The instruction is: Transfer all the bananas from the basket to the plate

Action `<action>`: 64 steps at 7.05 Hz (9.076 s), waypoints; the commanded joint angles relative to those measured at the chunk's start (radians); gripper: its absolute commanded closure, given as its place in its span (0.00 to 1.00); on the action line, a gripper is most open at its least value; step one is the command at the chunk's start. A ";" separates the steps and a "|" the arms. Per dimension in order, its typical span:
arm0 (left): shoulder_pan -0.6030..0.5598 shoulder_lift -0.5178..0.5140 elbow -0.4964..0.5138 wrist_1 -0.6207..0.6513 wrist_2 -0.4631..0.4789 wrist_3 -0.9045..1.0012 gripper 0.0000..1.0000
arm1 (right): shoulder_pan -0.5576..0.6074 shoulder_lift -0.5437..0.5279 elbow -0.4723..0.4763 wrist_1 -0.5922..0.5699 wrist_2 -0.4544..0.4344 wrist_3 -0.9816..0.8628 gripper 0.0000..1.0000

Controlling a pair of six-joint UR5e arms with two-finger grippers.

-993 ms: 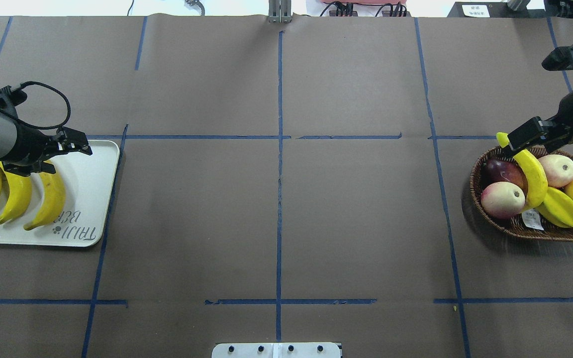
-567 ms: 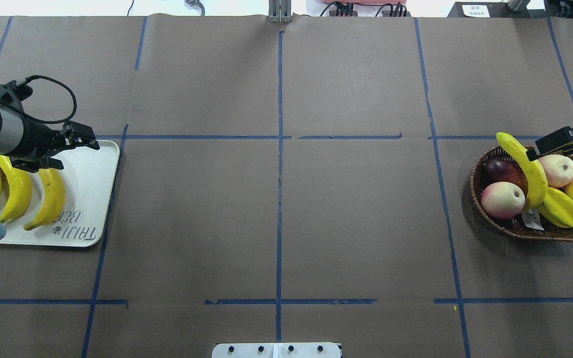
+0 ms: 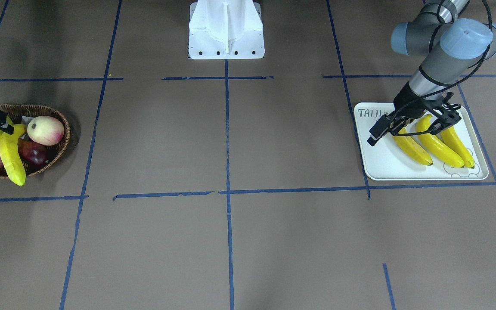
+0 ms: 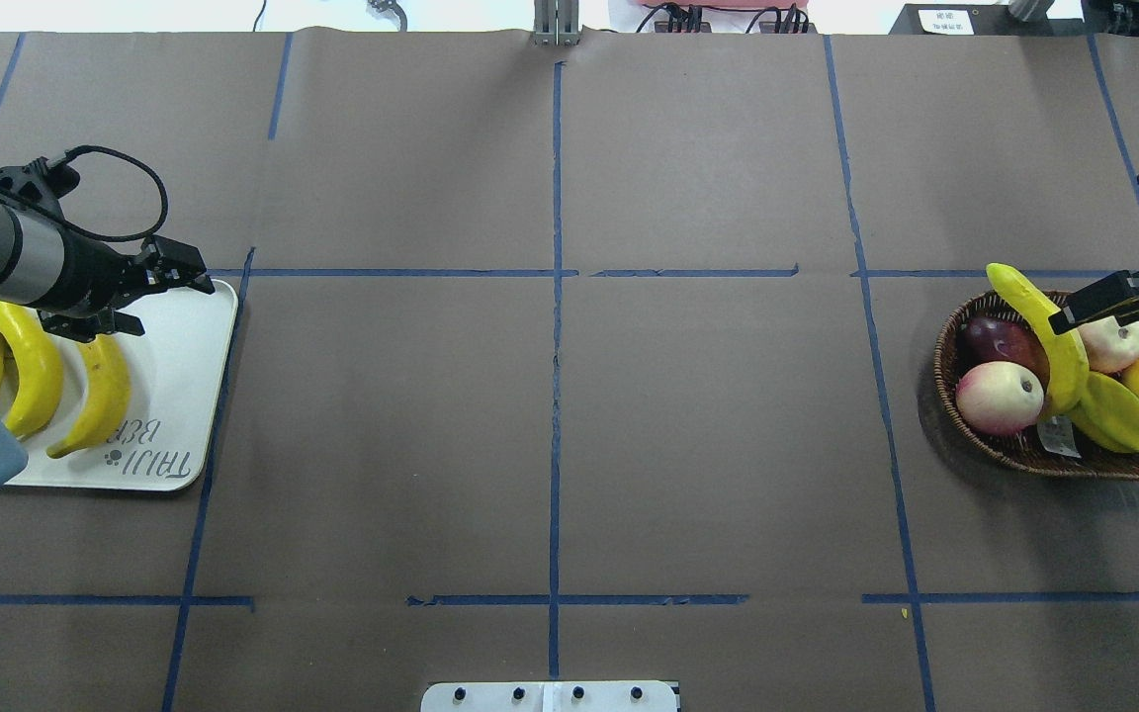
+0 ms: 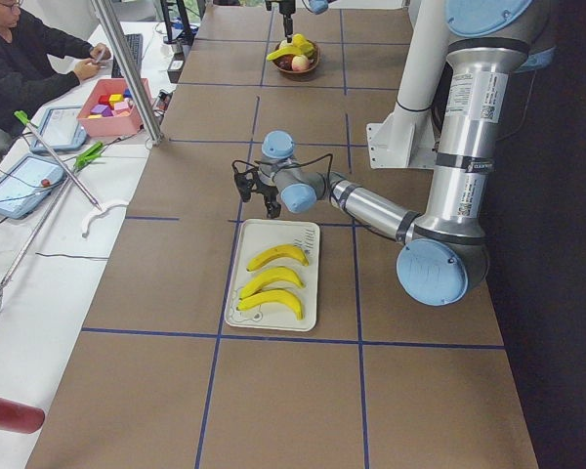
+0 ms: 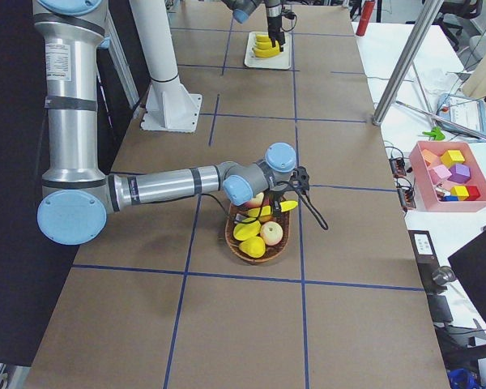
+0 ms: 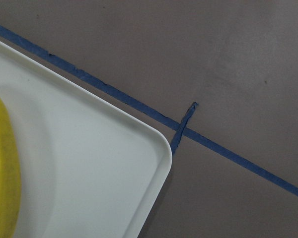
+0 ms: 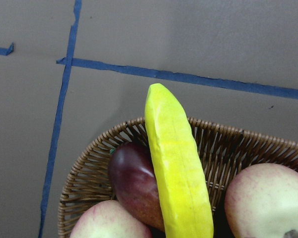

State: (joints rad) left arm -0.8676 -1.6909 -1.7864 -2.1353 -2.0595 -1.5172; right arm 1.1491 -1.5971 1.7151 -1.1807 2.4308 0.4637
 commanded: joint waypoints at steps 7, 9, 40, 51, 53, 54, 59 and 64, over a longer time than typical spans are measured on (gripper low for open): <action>0.009 -0.009 0.007 0.000 0.002 0.000 0.01 | -0.042 0.002 -0.048 0.001 -0.024 -0.004 0.10; 0.009 -0.009 0.008 0.000 0.002 -0.001 0.01 | -0.042 0.000 -0.048 0.001 -0.022 -0.010 0.29; 0.228 -0.466 0.156 -0.449 0.022 -0.428 0.05 | -0.713 0.526 0.189 0.194 -0.618 0.972 0.99; 0.156 -0.449 0.157 -0.376 -0.048 -0.410 1.00 | -0.642 0.503 0.291 0.124 -0.529 0.972 0.00; 0.041 -0.355 0.150 -0.220 -0.174 -0.200 1.00 | -0.483 0.493 0.375 -0.052 -0.376 0.952 0.00; -0.015 -0.266 0.153 -0.206 -0.162 -0.123 1.00 | -0.417 0.468 0.382 -0.074 -0.322 0.900 0.00; -0.013 -0.035 0.080 0.180 0.123 0.308 1.00 | -0.272 0.404 0.434 -0.491 -0.285 0.402 0.00; 0.070 -0.038 -0.027 0.397 0.127 0.311 0.16 | -0.264 0.373 0.423 -0.493 -0.295 0.386 0.00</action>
State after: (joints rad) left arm -0.8224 -1.7263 -1.8329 -1.7389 -1.9335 -1.2080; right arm 0.8850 -1.2195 2.1431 -1.6722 2.1400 0.8526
